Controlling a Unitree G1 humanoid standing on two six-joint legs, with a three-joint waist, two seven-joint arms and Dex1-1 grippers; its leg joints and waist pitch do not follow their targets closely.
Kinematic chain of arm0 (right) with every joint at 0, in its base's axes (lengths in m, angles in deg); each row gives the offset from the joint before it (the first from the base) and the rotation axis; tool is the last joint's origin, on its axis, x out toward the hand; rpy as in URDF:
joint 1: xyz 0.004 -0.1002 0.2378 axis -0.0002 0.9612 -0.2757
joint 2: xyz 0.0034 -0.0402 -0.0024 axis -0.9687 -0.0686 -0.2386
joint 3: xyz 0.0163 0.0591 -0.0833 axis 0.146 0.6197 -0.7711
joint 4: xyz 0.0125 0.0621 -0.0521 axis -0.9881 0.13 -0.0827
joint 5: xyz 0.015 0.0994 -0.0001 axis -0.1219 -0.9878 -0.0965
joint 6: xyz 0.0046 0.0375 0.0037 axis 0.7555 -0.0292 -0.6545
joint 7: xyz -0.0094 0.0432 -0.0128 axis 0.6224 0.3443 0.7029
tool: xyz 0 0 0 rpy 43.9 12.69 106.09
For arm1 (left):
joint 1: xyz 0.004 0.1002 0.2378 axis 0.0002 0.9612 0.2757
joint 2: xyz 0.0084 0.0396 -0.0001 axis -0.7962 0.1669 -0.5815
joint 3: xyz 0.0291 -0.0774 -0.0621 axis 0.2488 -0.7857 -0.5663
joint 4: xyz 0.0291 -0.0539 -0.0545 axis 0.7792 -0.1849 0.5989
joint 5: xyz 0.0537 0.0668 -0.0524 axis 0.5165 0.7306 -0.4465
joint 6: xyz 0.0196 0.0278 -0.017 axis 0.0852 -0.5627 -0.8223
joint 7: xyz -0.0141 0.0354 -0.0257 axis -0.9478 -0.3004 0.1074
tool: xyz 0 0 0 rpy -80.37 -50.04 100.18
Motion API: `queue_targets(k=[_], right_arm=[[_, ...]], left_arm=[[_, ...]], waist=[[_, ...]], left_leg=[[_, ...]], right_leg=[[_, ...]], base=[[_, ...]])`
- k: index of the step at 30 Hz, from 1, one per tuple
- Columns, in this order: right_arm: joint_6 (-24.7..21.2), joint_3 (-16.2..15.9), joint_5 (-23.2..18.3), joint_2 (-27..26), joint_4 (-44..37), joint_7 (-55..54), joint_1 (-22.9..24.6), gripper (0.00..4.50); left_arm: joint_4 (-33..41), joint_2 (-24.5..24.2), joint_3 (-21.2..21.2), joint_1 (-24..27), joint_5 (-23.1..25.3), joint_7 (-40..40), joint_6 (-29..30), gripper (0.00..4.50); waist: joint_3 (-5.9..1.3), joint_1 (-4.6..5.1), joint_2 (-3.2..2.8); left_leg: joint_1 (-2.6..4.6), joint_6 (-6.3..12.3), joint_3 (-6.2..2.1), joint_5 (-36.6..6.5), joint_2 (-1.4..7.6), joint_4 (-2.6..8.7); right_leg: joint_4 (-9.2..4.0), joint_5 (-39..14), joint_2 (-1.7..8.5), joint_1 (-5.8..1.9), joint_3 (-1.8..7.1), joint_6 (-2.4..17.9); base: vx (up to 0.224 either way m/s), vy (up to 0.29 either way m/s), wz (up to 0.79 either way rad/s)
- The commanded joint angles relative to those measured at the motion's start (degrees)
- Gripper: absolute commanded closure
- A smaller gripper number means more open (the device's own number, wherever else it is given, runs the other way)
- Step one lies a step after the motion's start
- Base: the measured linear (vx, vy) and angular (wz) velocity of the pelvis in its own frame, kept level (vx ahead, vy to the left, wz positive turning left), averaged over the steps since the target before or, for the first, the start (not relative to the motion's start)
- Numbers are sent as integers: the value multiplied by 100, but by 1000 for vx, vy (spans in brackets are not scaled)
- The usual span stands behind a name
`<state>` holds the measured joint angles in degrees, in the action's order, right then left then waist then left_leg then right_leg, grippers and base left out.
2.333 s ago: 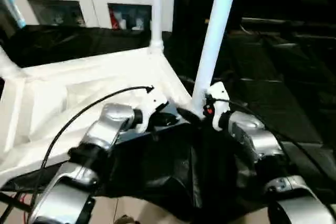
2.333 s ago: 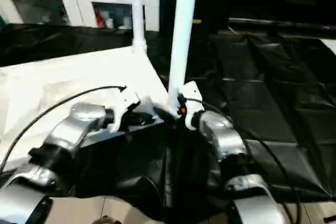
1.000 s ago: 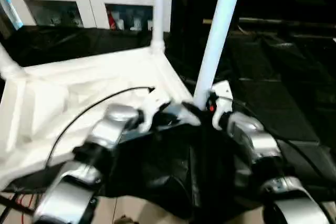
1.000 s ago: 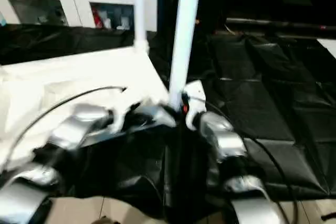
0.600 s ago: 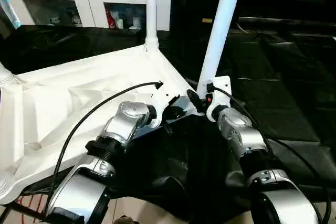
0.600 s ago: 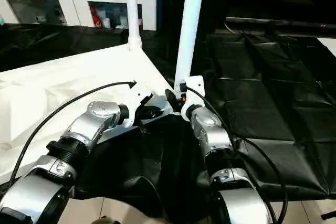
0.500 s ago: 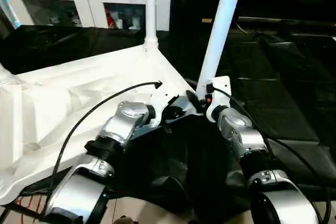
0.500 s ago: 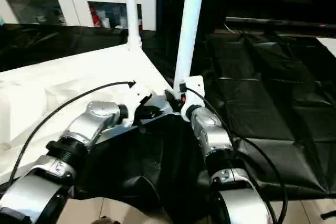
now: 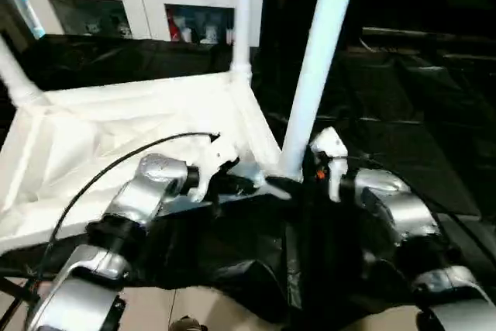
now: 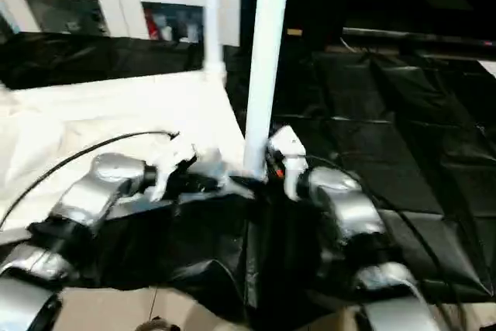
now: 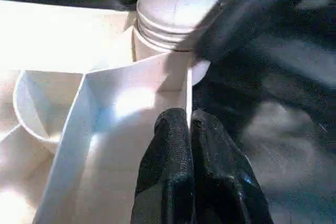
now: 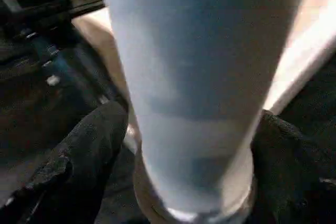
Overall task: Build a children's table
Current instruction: Rotate leg to tighten
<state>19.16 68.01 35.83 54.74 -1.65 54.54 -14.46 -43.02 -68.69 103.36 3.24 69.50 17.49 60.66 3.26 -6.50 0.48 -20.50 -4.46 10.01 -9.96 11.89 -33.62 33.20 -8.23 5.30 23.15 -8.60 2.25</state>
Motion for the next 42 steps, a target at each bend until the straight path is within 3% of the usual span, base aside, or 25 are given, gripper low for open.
queue_targets(k=[1, 2, 12, 17, 21, 26, 29, 32, 34, 35, 36, 38, 40, 42], right_arm=[[-184, -111, -137, 109, -249, 346, 38, 58], [-221, -132, -150, 127, -288, 412, 55, 83], [-493, -217, -279, 117, -569, 638, 149, 170], [-498, -187, -240, 31, -541, 425, 206, 192], [-426, -95, -51, -189, -363, -231, 197, 194], [-323, 241, 227, -818, 275, -1941, -40, 196], [-309, 523, 232, -1420, 763, -3183, -322, 196], [-150, 524, 364, -1754, 1044, -3717, -476, 196], [-59, 475, 391, -1896, 1117, -3735, -534, 196], [55, 435, 386, -1995, 1150, -3612, -564, 196], [79, 433, 387, -2006, 1157, -3594, -570, 161], [133, 472, 329, -2016, 1130, -3491, -570, 161], [111, 521, 252, -1982, 1096, -3366, -565, 121], [116, 504, 258, -1850, 1071, -3187, -563, 115]], left_arm=[[400, 12, 9, -33, -285, -310, -170, 450], [443, -20, 11, -9, -298, -374, -155, 450], [660, -151, 38, 113, -339, -601, -63, 450], [587, -88, -44, 54, -304, -336, 19, 450], [378, 111, -186, -100, -241, 150, 109, 450], [-57, 559, -373, -456, -95, 1114, 167, 450], [-489, 957, -492, -770, 20, 2028, 228, 450], [-771, 1216, -603, -964, 44, 2547, 214, 450], [-839, 1315, -623, -1027, 48, 2657, 195, 450], [-860, 1381, -620, -1049, 48, 2681, 165, 450], [-862, 1389, -617, -1050, 49, 2674, 153, 450], [-802, 1387, -584, -1017, 28, 2554, 122, 450], [-766, 1341, -532, -973, 25, 2441, 97, 450], [-699, 1239, -457, -878, 19, 2194, 73, 450]], waist=[[-429, -4, 14], [-429, -7, 12], [-423, -23, 20], [-429, -23, 24], [-426, 1, 21], [-425, 78, 35], [-439, 129, 20], [-454, 130, 14], [-462, 127, 14], [-457, 130, 41], [-458, 116, 28], [-449, 124, 27], [-443, 127, 33], [-443, 127, 24]], left_leg=[[45, 320, -30, -1247, 195, 364], [44, 312, -35, -1244, 198, 365], [41, 244, -40, -1249, 188, 371], [39, 244, -41, -1188, 188, 368], [33, 216, -42, -1212, 181, 370], [44, 65, -65, -1280, 143, 368], [44, 94, -59, -1194, 142, 364], [40, 94, -56, -1070, 151, 363], [31, 141, -47, -993, 145, 360], [22, 197, -34, -985, 141, 359], [22, 236, -35, -979, 143, 360], [26, 262, -35, -996, 150, 365], [28, 260, -33, -1044, 151, 368], [29, 271, -36, -1088, 155, 370]], right_leg=[[-402, -2038, 406, -351, 376, 732], [-400, -2044, 405, -355, 374, 726], [-422, -2202, 409, -340, 372, 637], [-414, -2142, 410, -337, 373, 633], [-420, -2180, 414, -328, 374, 630], [-481, -2555, 424, -345, 335, 457], [-455, -2332, 414, -328, 353, 535], [-427, -2073, 421, -338, 364, 611], [-400, -1863, 419, -346, 374, 661], [-399, -1784, 411, -350, 378, 687], [-388, -1757, 424, -361, 381, 712], [-391, -1768, 416, -356, 379, 720], [-402, -1845, 417, -356, 380, 708], [-401, -1872, 417, -358, 381, 700]], base=[[0, 0, 0], [0, 0, 0], [0, 0, 0], [0, 0, 0], [0, 0, 0], [0, 0, 0], [0, 0, 0], [0, 0, 0], [0, 0, 0], [0, 0, 0], [0, 0, 0], [0, 0, 0], [0, 0, 0], [0, 0, 0]])
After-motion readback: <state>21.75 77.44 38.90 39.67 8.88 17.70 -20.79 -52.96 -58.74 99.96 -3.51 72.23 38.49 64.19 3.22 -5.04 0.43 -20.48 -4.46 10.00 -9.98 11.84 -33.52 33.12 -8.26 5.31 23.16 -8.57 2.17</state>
